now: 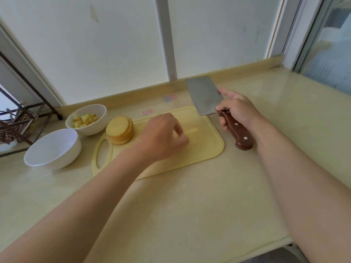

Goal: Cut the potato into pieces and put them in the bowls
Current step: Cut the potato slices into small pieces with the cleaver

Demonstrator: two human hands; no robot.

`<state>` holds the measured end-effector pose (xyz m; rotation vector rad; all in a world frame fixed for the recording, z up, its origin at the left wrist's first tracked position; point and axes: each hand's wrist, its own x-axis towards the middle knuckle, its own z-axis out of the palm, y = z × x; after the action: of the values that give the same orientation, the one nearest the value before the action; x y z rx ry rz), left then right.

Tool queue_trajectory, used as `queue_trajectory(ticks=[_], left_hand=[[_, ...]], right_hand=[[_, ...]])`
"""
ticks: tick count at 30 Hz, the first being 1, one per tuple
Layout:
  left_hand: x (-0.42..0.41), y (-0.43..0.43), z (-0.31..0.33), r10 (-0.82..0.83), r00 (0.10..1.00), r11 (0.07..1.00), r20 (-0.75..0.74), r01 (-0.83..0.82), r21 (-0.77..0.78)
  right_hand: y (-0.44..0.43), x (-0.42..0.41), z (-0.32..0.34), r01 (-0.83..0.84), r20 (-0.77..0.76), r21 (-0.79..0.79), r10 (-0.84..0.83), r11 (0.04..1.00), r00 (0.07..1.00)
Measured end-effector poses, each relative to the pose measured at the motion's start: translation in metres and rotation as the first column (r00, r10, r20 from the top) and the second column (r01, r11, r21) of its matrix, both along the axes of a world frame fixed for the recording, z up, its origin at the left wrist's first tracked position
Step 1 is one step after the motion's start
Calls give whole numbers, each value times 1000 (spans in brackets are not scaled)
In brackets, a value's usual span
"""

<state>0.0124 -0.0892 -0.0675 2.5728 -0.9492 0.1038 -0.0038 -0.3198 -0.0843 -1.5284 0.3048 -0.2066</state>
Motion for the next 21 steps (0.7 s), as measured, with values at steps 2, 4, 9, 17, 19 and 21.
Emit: queue_trajectory(ticks=[2,4,9,17,19,21], left_hand=[[8,22,2,16,1000,998,-16,-18,-68],[12,37,-4,40,998,996,-54,-44,-82],[14,45,-20,-44,997,995,-58,38,-93],[19,50,-24,-160,987,980,-31,154,-128],[17,52,-27,-237,971,966,-12,234,-110],[17,54,-30,-254,967,961,12,254,-113]], right_hand=[[0,0,0,2,1,0,-2,1000,1000],[-1,0,-1,1,2,-5,-1,1000,1000],[0,1,-2,17,2,-9,-17,1000,1000],[1,-2,-1,0,-10,-61,-1,998,1000],[2,-2,-1,-6,-16,-80,5,997,1000],[3,-4,0,-11,-26,-95,8,995,1000]])
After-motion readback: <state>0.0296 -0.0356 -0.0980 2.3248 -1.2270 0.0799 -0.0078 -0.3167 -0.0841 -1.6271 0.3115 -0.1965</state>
